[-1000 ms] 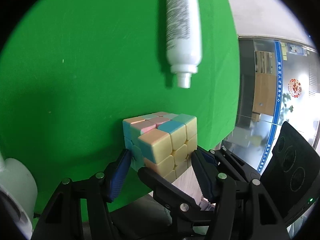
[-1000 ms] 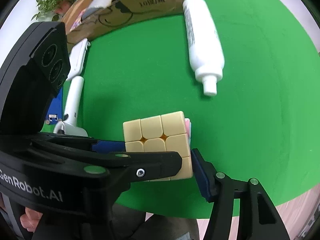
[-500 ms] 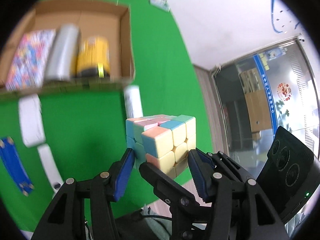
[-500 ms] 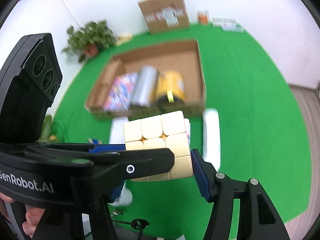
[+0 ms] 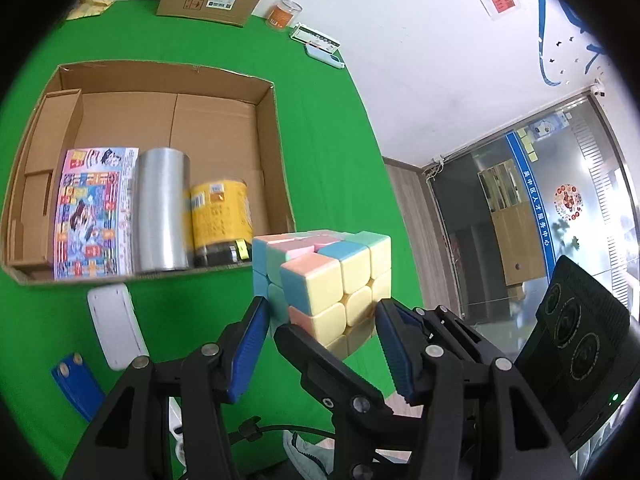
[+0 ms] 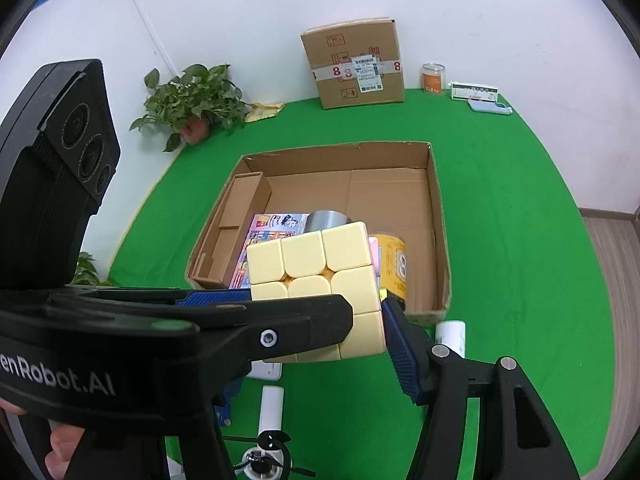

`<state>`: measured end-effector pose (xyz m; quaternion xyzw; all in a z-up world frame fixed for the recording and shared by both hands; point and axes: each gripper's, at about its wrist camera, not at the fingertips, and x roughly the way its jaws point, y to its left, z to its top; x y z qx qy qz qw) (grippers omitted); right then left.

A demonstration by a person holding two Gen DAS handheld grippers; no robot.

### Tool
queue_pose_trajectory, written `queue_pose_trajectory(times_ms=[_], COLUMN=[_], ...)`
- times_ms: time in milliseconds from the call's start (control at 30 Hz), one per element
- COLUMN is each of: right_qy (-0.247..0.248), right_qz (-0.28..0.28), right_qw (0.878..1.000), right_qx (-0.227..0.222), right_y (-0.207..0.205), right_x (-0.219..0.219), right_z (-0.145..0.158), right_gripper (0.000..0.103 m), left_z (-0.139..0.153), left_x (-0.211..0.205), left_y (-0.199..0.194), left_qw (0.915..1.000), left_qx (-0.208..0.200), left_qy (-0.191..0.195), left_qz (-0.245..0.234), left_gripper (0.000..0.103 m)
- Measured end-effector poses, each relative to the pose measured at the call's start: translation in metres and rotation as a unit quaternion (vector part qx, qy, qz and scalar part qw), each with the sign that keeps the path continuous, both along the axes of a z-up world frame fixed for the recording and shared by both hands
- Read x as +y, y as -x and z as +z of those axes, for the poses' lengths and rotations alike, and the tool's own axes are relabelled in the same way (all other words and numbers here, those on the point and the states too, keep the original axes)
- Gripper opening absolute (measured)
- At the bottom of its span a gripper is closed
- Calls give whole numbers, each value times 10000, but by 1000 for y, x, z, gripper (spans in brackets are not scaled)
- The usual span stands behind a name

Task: Organize rigid objects
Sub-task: 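Carry the Rubik's cube over the large box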

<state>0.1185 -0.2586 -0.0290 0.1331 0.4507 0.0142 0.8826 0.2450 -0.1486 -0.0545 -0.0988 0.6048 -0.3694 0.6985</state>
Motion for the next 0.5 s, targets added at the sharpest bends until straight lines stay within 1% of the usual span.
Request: queue_pose_trajectory(times_ms=[200,500], right_qy=[155,161], right_qz=[-87,-35], right_qw=[9995,9989], right_qx=[244,445], right_y=[-52,-140], right_x=[1,-3], right_z=[-16,-42], right_gripper=[58,58], left_z=[-17,-41], left_x=[-3,-4], left_y=[-46,-116], left_qw=[9995,9989], left_qx=[254,455], left_qy=[158,144], left_qz=[-107,-46], left_gripper=[54,54])
